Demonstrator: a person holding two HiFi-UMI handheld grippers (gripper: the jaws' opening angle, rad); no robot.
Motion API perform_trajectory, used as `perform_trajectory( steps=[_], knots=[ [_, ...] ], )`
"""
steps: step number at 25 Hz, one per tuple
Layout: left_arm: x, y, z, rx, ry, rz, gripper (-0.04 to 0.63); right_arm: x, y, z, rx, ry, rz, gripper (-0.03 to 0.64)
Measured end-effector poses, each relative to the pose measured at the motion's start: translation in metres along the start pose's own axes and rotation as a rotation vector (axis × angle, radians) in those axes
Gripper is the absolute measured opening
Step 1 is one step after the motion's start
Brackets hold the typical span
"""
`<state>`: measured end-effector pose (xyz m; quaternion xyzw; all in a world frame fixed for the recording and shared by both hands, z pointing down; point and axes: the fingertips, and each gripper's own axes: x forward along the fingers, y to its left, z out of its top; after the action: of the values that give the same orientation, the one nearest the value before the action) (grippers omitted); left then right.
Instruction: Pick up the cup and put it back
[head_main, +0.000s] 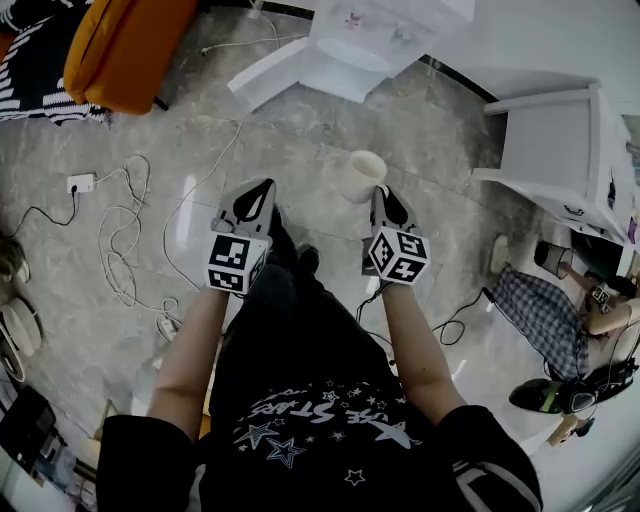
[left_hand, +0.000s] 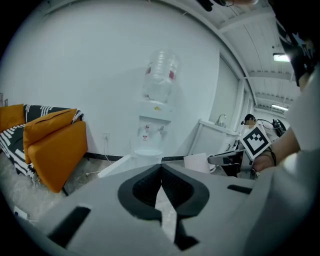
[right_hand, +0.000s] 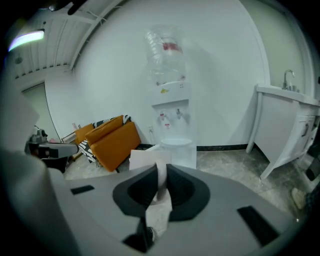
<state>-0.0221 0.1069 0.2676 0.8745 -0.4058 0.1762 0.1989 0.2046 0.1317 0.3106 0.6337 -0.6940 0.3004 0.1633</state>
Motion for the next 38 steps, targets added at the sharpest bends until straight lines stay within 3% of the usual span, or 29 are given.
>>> perform_trajectory(
  steps=[7, 13, 22, 31, 38],
  knots=[
    [0.073, 0.05, -0.028, 0.01, 0.04, -0.076, 0.009, 0.111, -0.007, -0.014, 0.064, 0.046, -0.073, 0.043],
    [0.125, 0.096, -0.062, 0.001, 0.07, -0.063, 0.009, 0.207, -0.025, -0.044, 0.113, 0.092, -0.11, 0.043],
    [0.211, 0.136, -0.153, -0.055, 0.136, -0.007, 0.009, 0.355, -0.083, -0.092, 0.007, 0.15, -0.131, 0.043],
    [0.317, 0.188, -0.204, -0.124, 0.036, 0.04, 0.009, 0.532, -0.136, -0.082, -0.111, 0.056, -0.139, 0.043],
    [0.389, 0.225, -0.222, -0.109, -0.052, 0.038, 0.009, 0.615, -0.167, -0.051, -0.198, -0.095, -0.176, 0.043]
  ],
)
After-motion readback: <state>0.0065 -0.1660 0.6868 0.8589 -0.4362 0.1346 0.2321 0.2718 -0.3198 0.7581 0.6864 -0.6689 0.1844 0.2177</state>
